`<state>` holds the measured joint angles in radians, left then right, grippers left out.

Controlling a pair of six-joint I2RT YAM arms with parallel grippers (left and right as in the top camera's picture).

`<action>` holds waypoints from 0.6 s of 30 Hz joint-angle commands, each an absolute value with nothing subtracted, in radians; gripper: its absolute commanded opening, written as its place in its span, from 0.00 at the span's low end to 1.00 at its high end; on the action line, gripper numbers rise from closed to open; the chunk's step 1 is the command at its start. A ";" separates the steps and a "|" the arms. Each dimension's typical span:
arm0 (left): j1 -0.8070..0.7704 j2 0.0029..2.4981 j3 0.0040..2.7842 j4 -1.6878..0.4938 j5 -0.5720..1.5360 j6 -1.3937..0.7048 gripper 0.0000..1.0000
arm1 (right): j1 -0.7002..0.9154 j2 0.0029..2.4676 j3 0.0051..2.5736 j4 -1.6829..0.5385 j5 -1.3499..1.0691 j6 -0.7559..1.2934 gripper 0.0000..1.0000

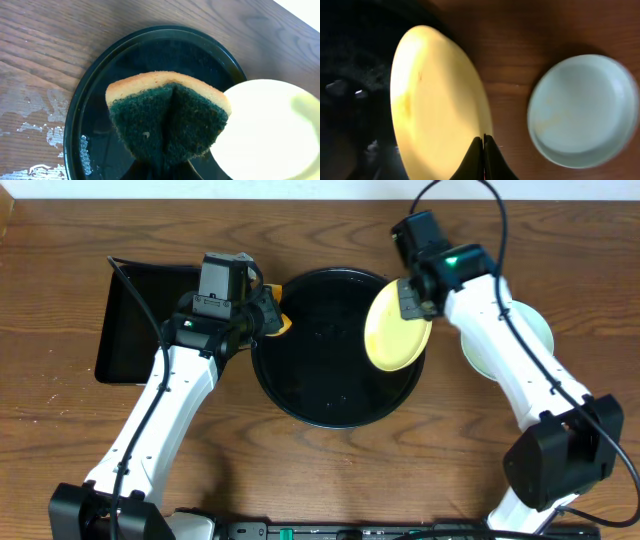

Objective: Clean dirty plates on tray and stack at the side
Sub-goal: 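Lower the yellow plate onto the light-blue plate stack with the right gripper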

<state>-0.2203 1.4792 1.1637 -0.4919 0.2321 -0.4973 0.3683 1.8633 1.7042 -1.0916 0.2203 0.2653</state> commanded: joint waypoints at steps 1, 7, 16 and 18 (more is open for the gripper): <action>-0.217 1.487 1.176 -0.493 0.215 -0.492 0.08 | 0.301 1.838 1.702 -1.089 0.002 0.191 0.01; -0.217 1.487 1.176 -0.493 0.215 -0.492 0.08 | 0.231 1.838 1.701 -1.103 -0.094 0.147 0.01; -0.217 1.487 1.176 -0.493 0.216 -0.492 0.08 | 0.210 1.872 1.619 -1.057 -0.080 0.188 0.25; -0.217 1.487 1.176 -0.493 0.215 -0.492 0.08 | 0.196 1.895 1.585 -1.031 -0.080 0.206 0.44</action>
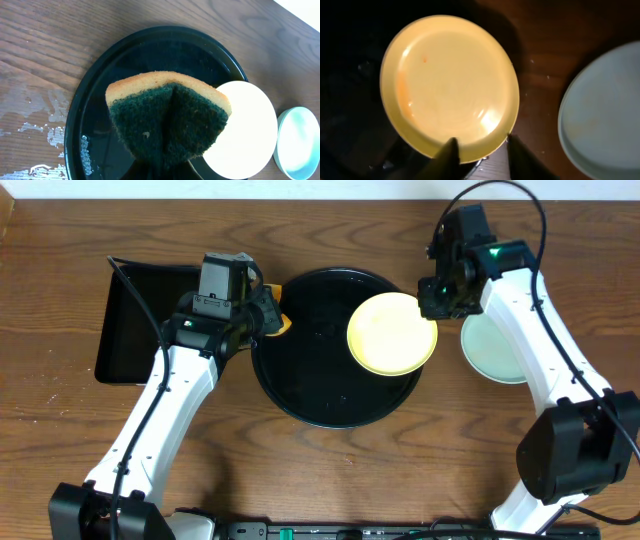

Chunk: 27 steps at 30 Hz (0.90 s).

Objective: Clean dirty plates on tray and stack at the side
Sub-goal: 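Lower the yellow plate onto the light-blue plate stack with the right gripper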

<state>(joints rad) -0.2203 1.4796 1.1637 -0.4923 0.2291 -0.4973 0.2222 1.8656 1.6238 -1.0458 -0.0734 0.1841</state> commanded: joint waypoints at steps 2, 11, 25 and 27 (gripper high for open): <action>-0.217 1.487 1.176 -0.493 0.216 -0.492 0.08 | 0.181 1.915 1.562 -1.008 -0.091 0.213 0.54; -0.217 1.487 1.176 -0.493 0.215 -0.492 0.08 | 0.132 2.035 1.547 -0.925 -0.171 0.204 0.75; -0.217 1.487 1.176 -0.493 0.215 -0.492 0.08 | 0.130 2.133 1.546 -0.889 -0.191 0.201 0.02; -0.217 1.487 1.176 -0.493 0.215 -0.492 0.08 | 0.130 2.133 1.547 -0.889 -0.191 0.207 0.01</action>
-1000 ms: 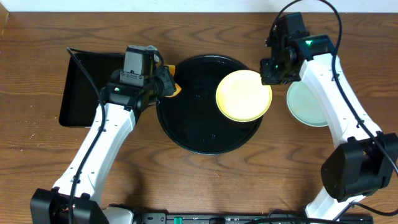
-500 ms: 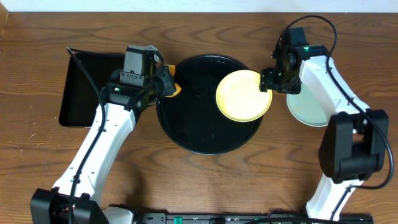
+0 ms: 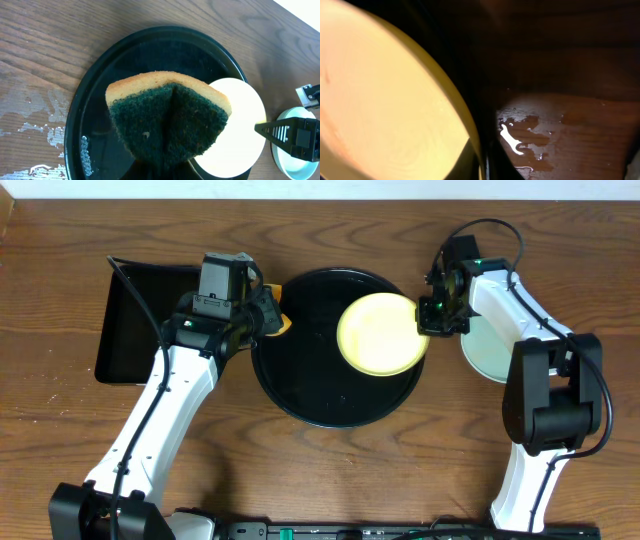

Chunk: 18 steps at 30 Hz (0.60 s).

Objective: Clean dirty plates on tray and stack at the side
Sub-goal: 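Lower the yellow plate onto the light-blue plate stack with the right gripper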

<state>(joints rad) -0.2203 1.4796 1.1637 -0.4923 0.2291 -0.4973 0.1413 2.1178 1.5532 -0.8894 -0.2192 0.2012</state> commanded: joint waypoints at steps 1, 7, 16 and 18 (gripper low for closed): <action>-0.217 1.487 1.176 -0.493 0.215 -0.492 0.08 | 0.129 2.133 1.546 -0.889 -0.192 0.208 0.01; -0.217 1.487 1.176 -0.493 0.215 -0.492 0.08 | 0.114 2.122 1.547 -0.900 -0.192 0.208 0.01; -0.217 1.487 1.176 -0.493 0.215 -0.492 0.08 | 0.053 1.946 1.548 -0.937 -0.254 0.146 0.01; -0.217 1.487 1.176 -0.493 0.215 -0.492 0.08 | 0.031 1.895 1.548 -0.953 -0.279 0.131 0.01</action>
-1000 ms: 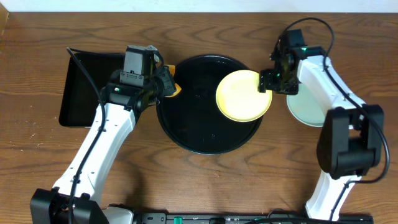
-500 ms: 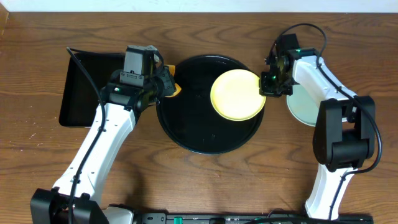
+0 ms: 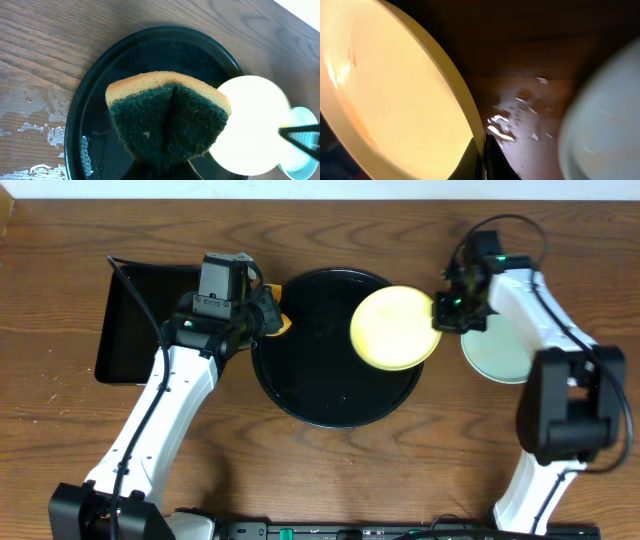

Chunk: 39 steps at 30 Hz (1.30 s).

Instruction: Clean dirty plates on tray and stack at the side

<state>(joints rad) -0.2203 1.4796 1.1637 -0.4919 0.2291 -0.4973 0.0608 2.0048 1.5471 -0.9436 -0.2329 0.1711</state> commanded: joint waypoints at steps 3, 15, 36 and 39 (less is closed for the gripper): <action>-0.217 1.487 1.176 -0.493 0.215 -0.492 0.08 | -0.013 1.834 1.548 -0.989 -0.293 0.106 0.01; -0.217 1.487 1.176 -0.493 0.215 -0.492 0.08 | -0.328 1.771 1.519 -1.085 -0.226 0.142 0.01; -0.217 1.492 1.176 -0.483 0.215 -0.492 0.08 | -0.509 1.773 1.150 -0.679 -0.241 0.223 0.43; -0.217 1.489 1.176 -0.474 0.215 -0.469 0.08 | -0.500 1.773 1.155 -0.664 -0.350 0.184 0.57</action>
<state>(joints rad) -0.2203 1.4796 1.1637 -0.4828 0.2287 -0.4953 -0.5163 1.7794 1.1522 -0.6689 -0.2501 0.2131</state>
